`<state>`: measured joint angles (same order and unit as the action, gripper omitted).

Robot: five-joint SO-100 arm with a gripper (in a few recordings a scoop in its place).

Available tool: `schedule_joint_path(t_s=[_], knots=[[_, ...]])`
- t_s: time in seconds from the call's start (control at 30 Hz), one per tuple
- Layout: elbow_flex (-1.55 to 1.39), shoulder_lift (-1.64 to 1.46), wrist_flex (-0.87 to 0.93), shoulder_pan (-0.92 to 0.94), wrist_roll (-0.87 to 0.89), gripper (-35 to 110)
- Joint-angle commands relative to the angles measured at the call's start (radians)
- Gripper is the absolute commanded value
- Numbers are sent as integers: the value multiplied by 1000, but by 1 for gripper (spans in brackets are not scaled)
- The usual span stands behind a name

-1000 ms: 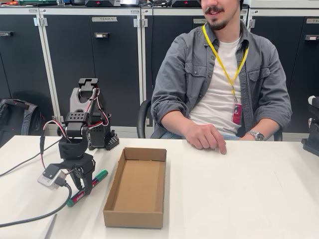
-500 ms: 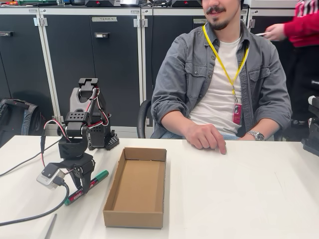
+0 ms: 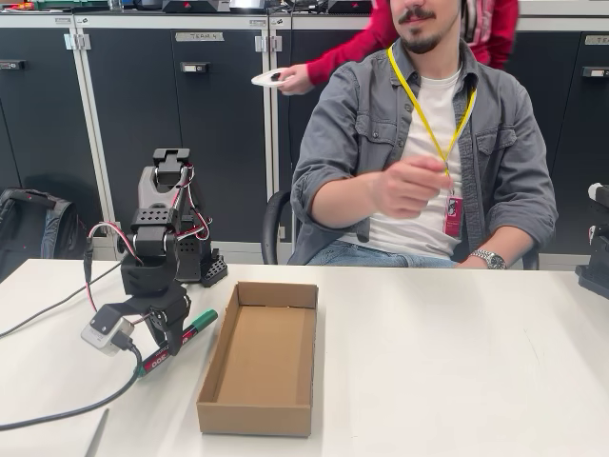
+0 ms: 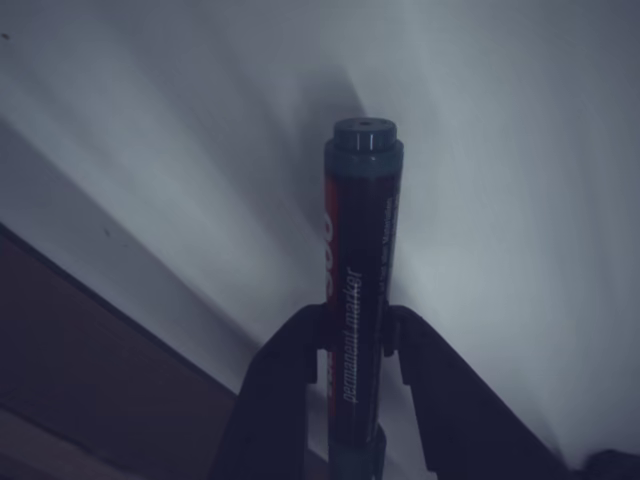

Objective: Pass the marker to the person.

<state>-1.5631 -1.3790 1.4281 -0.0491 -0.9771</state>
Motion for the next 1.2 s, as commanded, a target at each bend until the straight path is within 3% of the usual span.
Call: schedule_joint_path(t_s=[0.0, 0.43, 0.7, 1.17], knots=[[46, -118, 81, -6, -6, -5], [-12, -365, 304, 17, -9, -5], [-17, -578, 299, 3, 32, -5], [462, -485, -132, -189, 219, -5]])
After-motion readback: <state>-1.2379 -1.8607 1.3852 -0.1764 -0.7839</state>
